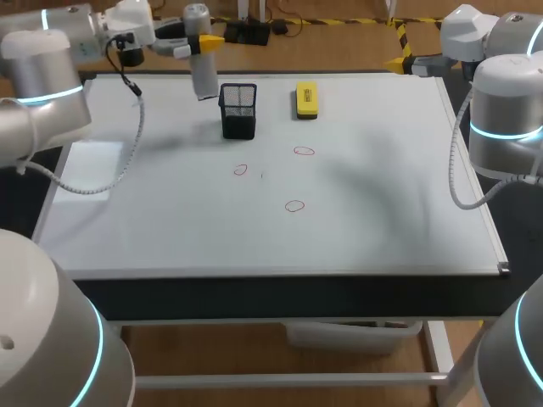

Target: Pick up the inspection probe, press it on each red-marked spot on the whiteboard one by one, put down the probe, pick up the eraser, and wipe off all the red marks.

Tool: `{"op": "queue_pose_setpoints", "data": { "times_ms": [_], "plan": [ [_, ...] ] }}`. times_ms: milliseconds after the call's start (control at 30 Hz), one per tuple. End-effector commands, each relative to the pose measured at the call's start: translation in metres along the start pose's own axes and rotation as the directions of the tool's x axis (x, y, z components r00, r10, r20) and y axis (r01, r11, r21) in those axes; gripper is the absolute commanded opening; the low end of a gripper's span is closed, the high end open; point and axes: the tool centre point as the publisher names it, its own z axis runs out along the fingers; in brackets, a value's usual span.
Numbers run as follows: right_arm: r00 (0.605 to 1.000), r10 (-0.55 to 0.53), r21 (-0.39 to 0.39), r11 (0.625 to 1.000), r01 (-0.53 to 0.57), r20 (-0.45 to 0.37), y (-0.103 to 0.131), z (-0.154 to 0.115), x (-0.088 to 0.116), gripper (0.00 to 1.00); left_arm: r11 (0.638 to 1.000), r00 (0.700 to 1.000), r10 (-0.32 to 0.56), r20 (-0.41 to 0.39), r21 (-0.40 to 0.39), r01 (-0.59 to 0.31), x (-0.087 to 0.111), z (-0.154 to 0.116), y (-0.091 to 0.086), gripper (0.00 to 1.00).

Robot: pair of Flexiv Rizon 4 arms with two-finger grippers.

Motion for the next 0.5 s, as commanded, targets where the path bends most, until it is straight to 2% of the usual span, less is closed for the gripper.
{"op": "queue_pose_setpoints", "data": {
  "times_ms": [33, 500],
  "plan": [
    [1.0, 0.0, 0.002, 1.0, 0.0, -0.001, 0.0, 0.0, 0.0, 1.0, 1.0, 0.988, 0.009, 0.157, -0.001, -0.009, 0.007, -0.019, -0.001, 0.0],
    [1.0, 0.0, 0.002, 1.0, 0.0, -0.001, 0.0, 0.0, 0.0, 1.0, 0.999, 0.967, 0.03, 0.252, -0.022, -0.026, -0.003, -0.07, 0.021, 0.0]
  ]
}}
